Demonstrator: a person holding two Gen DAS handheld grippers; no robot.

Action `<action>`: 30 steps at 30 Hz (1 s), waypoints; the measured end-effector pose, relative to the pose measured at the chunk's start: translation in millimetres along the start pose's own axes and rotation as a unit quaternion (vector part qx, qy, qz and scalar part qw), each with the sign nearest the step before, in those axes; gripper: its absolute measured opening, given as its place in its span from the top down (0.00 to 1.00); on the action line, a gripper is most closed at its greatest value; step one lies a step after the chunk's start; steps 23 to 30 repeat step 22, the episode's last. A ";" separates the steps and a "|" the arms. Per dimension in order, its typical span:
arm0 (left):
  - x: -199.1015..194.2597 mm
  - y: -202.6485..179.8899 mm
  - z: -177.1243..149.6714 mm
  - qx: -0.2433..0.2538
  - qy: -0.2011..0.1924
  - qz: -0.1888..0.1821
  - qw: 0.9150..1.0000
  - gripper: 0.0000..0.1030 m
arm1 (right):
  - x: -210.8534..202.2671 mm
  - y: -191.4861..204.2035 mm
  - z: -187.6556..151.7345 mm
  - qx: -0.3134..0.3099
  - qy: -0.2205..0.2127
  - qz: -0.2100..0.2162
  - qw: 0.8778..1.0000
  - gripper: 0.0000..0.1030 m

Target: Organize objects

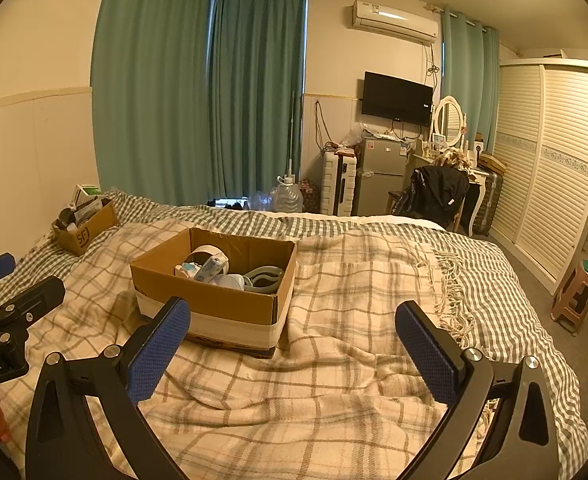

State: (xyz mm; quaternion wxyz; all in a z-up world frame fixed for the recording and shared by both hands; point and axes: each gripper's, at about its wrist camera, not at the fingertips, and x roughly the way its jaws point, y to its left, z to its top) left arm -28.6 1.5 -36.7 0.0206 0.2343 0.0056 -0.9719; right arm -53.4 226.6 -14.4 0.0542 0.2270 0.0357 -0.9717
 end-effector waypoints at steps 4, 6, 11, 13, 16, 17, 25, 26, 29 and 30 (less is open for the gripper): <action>0.8 -1.3 0.4 0.006 0.001 0.002 1.000 0.00 | 0.2 0.1 0.1 0.000 0.001 0.000 1.000 0.00; 0.7 -1.4 0.7 0.008 0.000 0.002 1.000 0.00 | 0.4 0.3 0.2 0.000 0.001 -0.001 1.000 0.00; 0.2 -1.6 1.6 0.009 -0.001 0.001 1.000 0.00 | 0.6 0.4 -0.4 -0.001 0.002 0.001 1.000 0.00; 0.6 -1.5 0.8 0.010 0.000 0.000 1.000 0.00 | 0.7 0.5 -1.3 -0.002 0.003 0.001 1.000 0.00; 1.5 -1.4 -0.2 0.011 0.004 0.001 1.000 0.00 | 0.6 0.9 -2.0 -0.003 0.004 0.001 1.000 0.00; 1.6 -1.2 -0.8 0.012 0.004 0.003 1.000 0.00 | 0.7 1.0 -2.1 -0.003 0.004 0.001 1.000 0.00; -2.1 -0.7 -3.3 0.008 -0.006 0.009 1.000 0.00 | 1.1 1.0 -2.9 -0.004 0.005 0.002 1.000 0.00; -2.1 -0.7 -3.3 0.008 -0.006 0.009 1.000 0.00 | 1.1 1.0 -2.9 -0.004 0.005 0.002 1.000 0.00; -2.1 -0.7 -3.3 0.008 -0.006 0.009 1.000 0.00 | 1.1 1.0 -2.9 -0.004 0.005 0.002 1.000 0.00; -2.1 -0.7 -3.3 0.008 -0.006 0.009 1.000 0.00 | 1.1 1.0 -2.9 -0.004 0.005 0.002 1.000 0.00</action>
